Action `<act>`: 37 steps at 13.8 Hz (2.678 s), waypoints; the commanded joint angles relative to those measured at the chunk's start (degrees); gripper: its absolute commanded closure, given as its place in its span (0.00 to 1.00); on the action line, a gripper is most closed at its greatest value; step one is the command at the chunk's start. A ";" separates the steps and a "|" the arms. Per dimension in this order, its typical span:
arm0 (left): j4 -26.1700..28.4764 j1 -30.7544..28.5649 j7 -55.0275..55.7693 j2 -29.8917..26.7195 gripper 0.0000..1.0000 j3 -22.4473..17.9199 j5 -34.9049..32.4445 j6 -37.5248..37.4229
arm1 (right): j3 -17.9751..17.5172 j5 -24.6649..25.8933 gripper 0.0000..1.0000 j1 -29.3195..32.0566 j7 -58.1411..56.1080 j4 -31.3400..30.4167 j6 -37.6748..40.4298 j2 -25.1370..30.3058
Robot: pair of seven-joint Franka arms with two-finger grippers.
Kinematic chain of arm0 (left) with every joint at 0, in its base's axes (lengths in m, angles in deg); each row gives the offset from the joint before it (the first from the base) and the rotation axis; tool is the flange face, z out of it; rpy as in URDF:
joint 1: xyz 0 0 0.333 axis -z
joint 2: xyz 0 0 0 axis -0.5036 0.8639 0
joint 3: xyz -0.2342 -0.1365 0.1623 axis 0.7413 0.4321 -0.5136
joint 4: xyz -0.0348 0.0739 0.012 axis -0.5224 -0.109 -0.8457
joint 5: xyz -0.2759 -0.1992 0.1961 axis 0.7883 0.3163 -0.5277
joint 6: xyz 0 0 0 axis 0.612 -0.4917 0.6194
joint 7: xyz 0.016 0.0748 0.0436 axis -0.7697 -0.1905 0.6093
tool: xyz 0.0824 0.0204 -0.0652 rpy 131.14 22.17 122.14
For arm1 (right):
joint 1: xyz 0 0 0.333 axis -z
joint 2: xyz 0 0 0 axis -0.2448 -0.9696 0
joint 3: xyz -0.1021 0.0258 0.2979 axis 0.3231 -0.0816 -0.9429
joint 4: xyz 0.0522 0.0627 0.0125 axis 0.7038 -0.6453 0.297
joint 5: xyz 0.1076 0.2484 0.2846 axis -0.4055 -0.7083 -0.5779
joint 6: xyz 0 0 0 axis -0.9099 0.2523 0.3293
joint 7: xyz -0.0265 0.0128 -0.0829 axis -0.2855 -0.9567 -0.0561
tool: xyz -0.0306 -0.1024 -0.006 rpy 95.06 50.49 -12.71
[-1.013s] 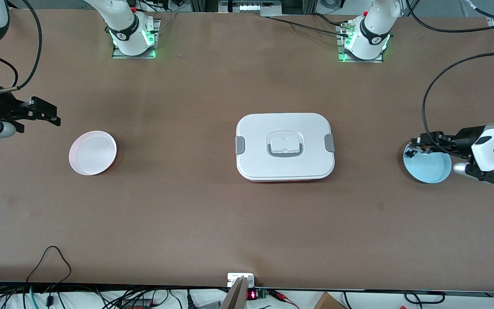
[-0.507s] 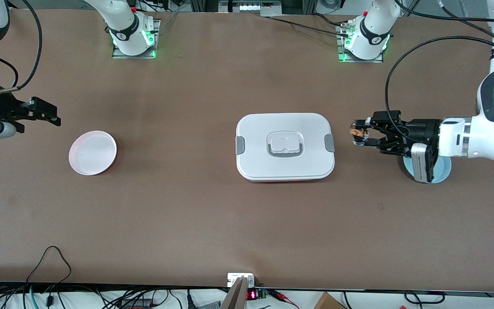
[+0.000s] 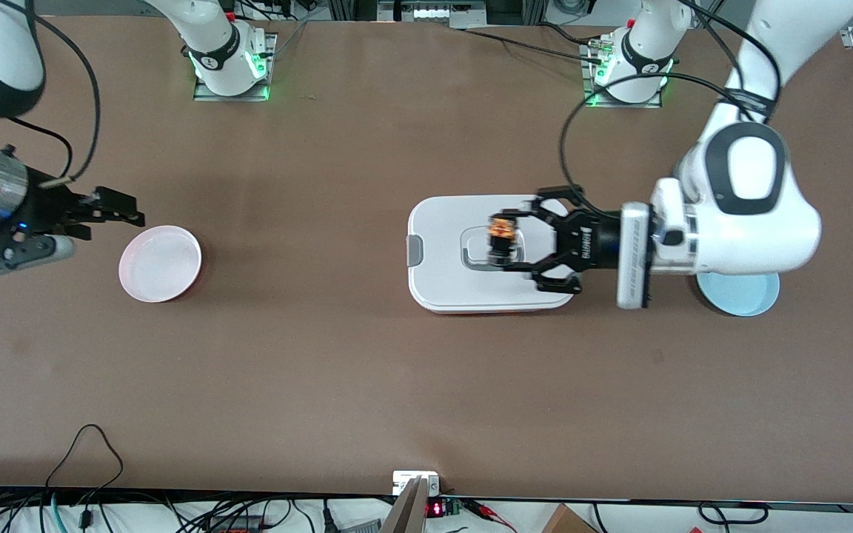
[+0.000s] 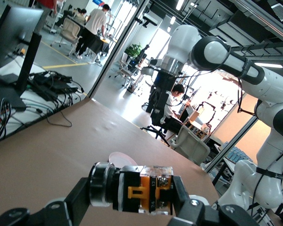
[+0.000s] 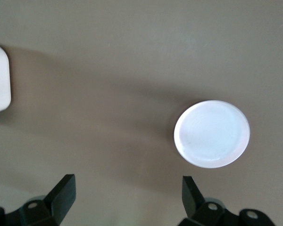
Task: Transfer orange switch to right arm and place
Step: 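Hold the switch up with the left gripper while the right gripper approaches, then grasp the switch with the right gripper and open the left gripper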
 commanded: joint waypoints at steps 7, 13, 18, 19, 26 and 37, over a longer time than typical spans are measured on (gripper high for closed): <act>7.94 -0.22 -25.65 -0.86 0.76 12.34 20.16 20.64 | 0.08 -40.22 0.00 -0.18 3.03 0.27 8.65 -4.36; 8.12 -0.30 -25.65 -0.86 0.76 12.42 20.16 20.64 | -0.01 -69.58 0.00 -1.84 5.69 -4.81 4.72 -9.98; 8.47 -0.31 -25.47 -0.77 0.76 12.42 20.25 20.55 | -0.01 -85.07 0.00 -10.27 4.81 -8.43 -7.05 -10.08; 8.47 -0.39 -25.13 -0.86 0.76 12.42 20.25 20.55 | -0.01 -87.80 0.00 -12.03 4.81 -8.61 -9.69 -9.99; 8.47 -0.48 -25.12 -0.86 0.76 12.42 20.25 20.46 | -0.10 -97.05 0.00 -20.74 5.60 -9.23 -23.59 -8.59; 8.47 -0.57 -25.03 -0.77 0.76 12.42 20.25 20.46 | -0.10 -96.96 0.16 -24.18 4.81 -9.58 -24.57 -7.88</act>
